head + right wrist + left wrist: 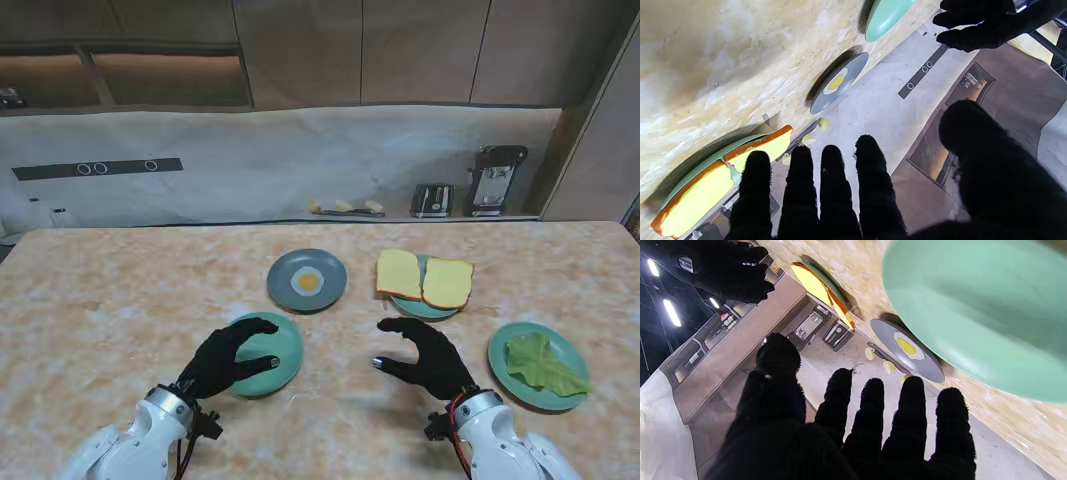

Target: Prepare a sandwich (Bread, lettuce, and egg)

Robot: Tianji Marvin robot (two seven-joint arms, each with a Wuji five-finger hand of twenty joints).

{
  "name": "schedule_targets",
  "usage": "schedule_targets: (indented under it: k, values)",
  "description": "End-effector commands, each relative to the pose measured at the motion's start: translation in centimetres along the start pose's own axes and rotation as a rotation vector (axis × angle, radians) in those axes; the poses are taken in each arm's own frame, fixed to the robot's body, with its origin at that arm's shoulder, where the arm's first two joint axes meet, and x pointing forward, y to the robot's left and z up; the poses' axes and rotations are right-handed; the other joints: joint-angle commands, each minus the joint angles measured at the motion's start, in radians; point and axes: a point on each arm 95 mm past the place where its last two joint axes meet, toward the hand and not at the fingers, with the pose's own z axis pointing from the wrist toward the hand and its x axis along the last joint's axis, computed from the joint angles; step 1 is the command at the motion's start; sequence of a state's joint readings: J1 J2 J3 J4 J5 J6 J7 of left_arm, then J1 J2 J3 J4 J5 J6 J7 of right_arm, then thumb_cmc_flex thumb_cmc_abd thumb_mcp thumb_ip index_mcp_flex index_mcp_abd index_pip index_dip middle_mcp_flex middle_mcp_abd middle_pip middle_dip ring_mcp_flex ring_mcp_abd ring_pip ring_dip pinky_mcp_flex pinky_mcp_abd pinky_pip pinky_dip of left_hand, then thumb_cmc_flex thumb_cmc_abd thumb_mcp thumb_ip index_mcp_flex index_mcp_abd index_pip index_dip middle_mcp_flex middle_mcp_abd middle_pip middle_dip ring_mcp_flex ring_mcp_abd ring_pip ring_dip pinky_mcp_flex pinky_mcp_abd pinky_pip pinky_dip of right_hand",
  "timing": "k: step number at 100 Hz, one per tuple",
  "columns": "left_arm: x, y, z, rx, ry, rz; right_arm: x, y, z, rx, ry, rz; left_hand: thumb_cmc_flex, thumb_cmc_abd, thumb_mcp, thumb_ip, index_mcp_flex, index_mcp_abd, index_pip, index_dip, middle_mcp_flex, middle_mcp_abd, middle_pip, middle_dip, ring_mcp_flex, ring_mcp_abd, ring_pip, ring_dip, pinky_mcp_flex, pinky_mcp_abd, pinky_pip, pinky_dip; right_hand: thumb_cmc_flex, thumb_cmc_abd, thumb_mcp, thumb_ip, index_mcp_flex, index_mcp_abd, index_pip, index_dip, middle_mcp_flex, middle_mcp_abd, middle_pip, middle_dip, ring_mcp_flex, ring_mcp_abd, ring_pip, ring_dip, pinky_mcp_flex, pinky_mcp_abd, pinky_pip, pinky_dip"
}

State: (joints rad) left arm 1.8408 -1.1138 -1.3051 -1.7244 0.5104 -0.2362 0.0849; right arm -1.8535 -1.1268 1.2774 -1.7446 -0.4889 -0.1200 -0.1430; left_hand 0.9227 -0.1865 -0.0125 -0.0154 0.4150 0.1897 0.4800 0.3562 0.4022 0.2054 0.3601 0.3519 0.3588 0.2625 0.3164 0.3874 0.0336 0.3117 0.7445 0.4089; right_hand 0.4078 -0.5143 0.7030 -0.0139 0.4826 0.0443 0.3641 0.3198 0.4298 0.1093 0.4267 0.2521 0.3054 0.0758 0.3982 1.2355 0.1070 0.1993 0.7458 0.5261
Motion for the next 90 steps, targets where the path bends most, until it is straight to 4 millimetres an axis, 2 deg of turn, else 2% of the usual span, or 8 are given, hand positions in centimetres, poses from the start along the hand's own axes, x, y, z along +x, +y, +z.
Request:
schedule_targets:
  k: [1, 48, 57, 90]
  values:
    - [0.0, 0.1, 0.0, -0.013, 0.002, 0.002, 0.1, -0.5, 0.0, 0.022, 0.002, 0.013, 0.013, 0.028, -0.004, -0.012, 0.017, -0.008, 0.023, -0.005, 0.011, -0.003, 0.0, 0.007, 0.001, 0.002, 0.024, 0.007, -0.014, -0.004, 0.012, -0.01, -0.005, 0.02, 0.004, -0.002, 0.005, 0.0, -0.001, -0.007, 0.019, 0.004, 0.0, 0.008, 0.009, -0.012, -0.003, 0.019, -0.01, 0.0, 0.017, -0.012]
    - [0.1, -1.1, -0.2, 0.0, 0.002, 0.046, 0.6, 0.1, 0.0, 0.026, 0.02, -0.009, 0.007, 0.027, -0.006, -0.012, 0.013, -0.006, 0.014, -0.008, 0.006, -0.005, -0.006, 0.005, -0.004, 0.007, 0.023, 0.009, -0.021, 0.0, 0.016, -0.005, -0.006, 0.023, 0.002, -0.002, 0.004, -0.001, 0.001, -0.008, 0.021, 0.004, 0.0, 0.008, 0.01, -0.012, -0.001, 0.021, -0.008, 0.0, 0.018, -0.012]
    - [0.1, -1.7, -0.2, 0.013, -0.018, 0.083, 0.6, 0.4, 0.2, 0.019, 0.024, -0.011, 0.009, 0.023, -0.005, -0.012, 0.013, -0.004, 0.009, -0.01, 0.006, -0.008, -0.007, 0.005, -0.007, 0.005, 0.021, 0.01, -0.035, 0.004, 0.007, -0.004, -0.005, 0.024, 0.002, -0.002, 0.005, 0.001, 0.002, -0.008, 0.022, 0.003, 0.001, 0.008, 0.009, -0.012, 0.0, 0.021, -0.008, 0.001, 0.018, -0.013]
    - [-0.9, -4.3, -0.1, 0.072, -0.136, 0.284, 0.5, 0.3, 0.9, 0.002, 0.039, 0.009, 0.053, -0.008, 0.004, -0.006, 0.009, 0.012, 0.023, 0.001, 0.018, -0.001, 0.02, 0.026, 0.03, 0.017, 0.064, 0.037, -0.002, -0.006, 0.059, 0.031, -0.004, 0.026, 0.0, -0.002, 0.006, 0.001, 0.002, -0.009, 0.023, 0.005, 0.0, 0.008, 0.009, -0.012, -0.002, 0.02, -0.012, 0.001, 0.017, -0.014]
